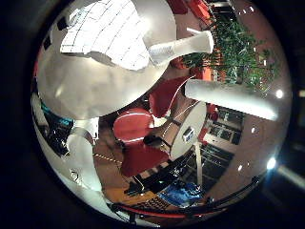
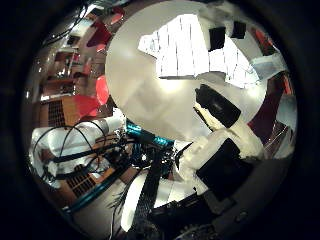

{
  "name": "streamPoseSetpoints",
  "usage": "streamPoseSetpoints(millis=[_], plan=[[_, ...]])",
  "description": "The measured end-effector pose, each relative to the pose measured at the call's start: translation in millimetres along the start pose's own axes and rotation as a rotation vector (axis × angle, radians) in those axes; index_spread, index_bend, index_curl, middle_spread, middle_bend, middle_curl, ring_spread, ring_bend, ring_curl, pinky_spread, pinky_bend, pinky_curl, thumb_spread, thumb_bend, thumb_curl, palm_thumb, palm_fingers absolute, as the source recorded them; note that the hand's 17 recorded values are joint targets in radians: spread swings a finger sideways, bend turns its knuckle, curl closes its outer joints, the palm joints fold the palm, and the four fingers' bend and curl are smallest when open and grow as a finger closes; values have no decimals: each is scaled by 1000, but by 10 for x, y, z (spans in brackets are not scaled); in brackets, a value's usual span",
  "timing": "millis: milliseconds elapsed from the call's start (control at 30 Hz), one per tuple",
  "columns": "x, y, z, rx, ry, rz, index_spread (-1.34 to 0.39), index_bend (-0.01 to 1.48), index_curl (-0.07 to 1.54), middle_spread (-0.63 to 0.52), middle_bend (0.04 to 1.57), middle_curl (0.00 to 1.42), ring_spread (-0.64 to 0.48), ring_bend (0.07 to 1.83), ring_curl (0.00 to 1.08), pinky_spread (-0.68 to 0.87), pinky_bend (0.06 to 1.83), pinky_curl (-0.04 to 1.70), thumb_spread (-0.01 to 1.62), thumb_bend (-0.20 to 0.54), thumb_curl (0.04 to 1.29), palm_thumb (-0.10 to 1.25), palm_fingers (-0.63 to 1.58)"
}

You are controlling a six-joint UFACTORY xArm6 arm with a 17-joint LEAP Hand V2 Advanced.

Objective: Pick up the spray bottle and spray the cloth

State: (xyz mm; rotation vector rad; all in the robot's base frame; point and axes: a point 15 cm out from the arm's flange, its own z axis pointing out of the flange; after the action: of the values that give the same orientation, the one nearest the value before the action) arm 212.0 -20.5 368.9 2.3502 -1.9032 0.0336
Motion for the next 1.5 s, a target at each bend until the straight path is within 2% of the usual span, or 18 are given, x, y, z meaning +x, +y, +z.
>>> streamPoseSetpoints(millis=[233,500,567,733,967,1233,1333,1500], plan=[[341,109,-4,38,-104,104,-445,490,493,-193,584,445,97,293,255,358,161,150,1219,-22,248,755,381],[873,193,-208,207,-238,240,-441,494,494,-203,599,450,78,348,255,370,166,141,1163,-18,265,727,426],[1061,217,-281,223,-248,266,-441,495,494,-204,600,451,77,351,252,371,167,141,1163,-19,267,720,425],[1400,305,-345,239,-286,317,-433,470,488,-205,601,452,70,369,248,373,173,146,1193,-26,243,599,424],[1890,560,-269,335,-418,430,-428,430,481,-189,566,446,60,401,244,372,177,157,1207,-18,233,526,442],[2405,764,-156,484,-621,492,-408,391,480,-178,564,451,44,444,242,376,176,158,1212,-15,236,518,453],[2537,858,-59,534,-682,506,-402,379,480,-173,569,456,41,452,240,378,178,156,1184,-10,256,571,454],[2730,937,94,549,-725,519,-353,270,461,-143,510,446,56,461,238,380,209,185,1136,-21,279,597,391]])
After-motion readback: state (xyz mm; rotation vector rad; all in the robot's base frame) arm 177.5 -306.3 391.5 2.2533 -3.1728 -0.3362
